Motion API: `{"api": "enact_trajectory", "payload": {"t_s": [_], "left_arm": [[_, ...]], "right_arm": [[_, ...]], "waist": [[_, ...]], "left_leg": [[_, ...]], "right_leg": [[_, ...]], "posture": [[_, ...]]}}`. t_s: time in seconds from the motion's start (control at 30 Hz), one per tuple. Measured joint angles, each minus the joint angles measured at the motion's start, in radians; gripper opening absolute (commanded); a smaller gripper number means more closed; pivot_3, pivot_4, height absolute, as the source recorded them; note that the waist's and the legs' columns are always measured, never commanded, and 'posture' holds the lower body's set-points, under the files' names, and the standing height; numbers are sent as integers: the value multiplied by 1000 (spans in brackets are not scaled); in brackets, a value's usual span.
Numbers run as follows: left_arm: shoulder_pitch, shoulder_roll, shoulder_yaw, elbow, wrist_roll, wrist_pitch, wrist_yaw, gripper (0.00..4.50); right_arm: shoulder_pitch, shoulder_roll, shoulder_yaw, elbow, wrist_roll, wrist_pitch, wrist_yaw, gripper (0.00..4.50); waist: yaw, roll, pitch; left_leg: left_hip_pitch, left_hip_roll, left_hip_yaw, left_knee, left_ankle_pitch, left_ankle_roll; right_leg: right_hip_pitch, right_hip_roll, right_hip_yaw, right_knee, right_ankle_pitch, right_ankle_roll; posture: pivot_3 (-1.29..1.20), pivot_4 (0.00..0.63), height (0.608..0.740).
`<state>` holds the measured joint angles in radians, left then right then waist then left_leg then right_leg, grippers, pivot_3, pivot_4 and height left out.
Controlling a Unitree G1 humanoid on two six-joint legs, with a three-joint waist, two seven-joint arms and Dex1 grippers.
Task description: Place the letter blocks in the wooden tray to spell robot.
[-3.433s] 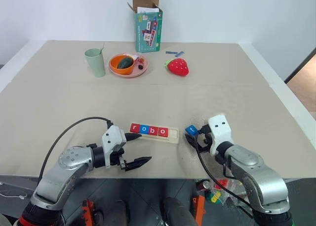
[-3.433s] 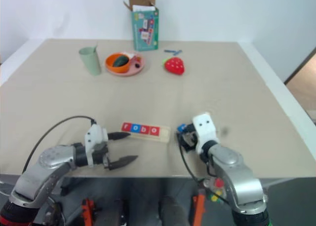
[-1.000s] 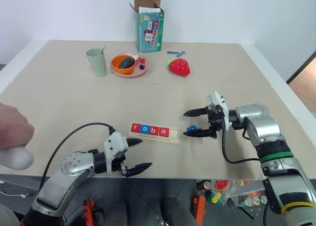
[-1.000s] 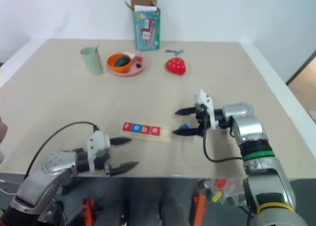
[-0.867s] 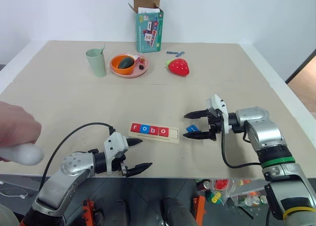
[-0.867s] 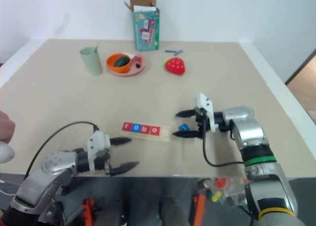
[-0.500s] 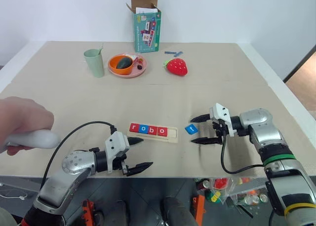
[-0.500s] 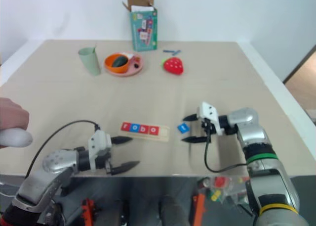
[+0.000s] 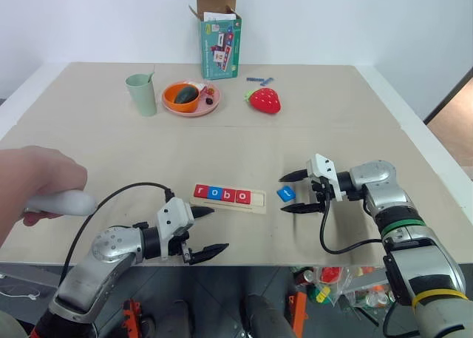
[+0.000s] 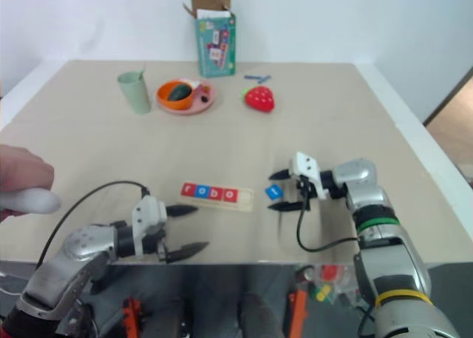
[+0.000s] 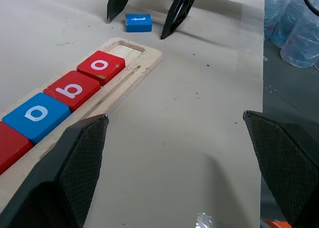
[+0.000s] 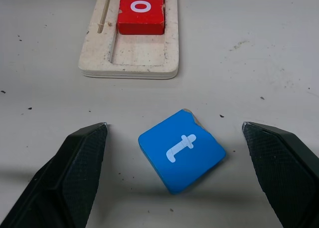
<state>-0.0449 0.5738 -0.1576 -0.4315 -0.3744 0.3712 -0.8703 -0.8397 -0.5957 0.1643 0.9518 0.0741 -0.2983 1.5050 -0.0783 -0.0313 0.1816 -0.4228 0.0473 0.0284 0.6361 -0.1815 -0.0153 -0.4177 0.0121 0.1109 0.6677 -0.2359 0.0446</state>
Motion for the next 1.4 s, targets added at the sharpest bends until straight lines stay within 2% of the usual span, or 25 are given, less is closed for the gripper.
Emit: {"api": "enact_trajectory", "payload": {"t_s": [0.23,0.53,0.73,0.93,1.17,1.4], "left_arm": [[0,0,0,-12,0,7,11,4500],[0,0,0,-11,0,8,10,4500],[-2,-2,-3,-11,0,7,9,4500],[-8,-3,-4,-9,0,6,-5,4500],[-12,-3,-4,-6,1,6,-12,4500],[-16,-2,-4,8,2,6,-20,4500]], "right_arm": [[-12,16,-4,37,-1,-27,-1,1701],[1,20,-12,-17,1,40,-11,1694],[88,14,-38,-360,44,310,-116,1694],[258,-8,-65,-819,71,659,-321,1694],[356,37,-63,-1121,80,975,-552,1694],[358,94,-59,-1246,114,1182,-709,1694]], "waist": [[0,0,0],[0,0,0],[1,0,0],[6,0,0],[4,0,0],[4,0,0]], "left_leg": [[1,0,0,0,1,1],[0,0,0,0,1,1],[0,0,-1,-1,1,1],[-2,0,-1,-1,1,0],[-2,0,0,-1,1,0],[-5,0,0,-1,1,0]], "right_leg": [[1,0,0,0,1,-1],[0,0,0,0,1,-1],[0,0,0,0,0,0],[-2,0,0,0,-1,0],[-3,0,0,0,0,-1],[-5,0,0,0,0,-1]], "posture": [[0,150,740],[0,150,740],[0,150,740],[0,150,740],[0,150,740],[0,150,740]]}}
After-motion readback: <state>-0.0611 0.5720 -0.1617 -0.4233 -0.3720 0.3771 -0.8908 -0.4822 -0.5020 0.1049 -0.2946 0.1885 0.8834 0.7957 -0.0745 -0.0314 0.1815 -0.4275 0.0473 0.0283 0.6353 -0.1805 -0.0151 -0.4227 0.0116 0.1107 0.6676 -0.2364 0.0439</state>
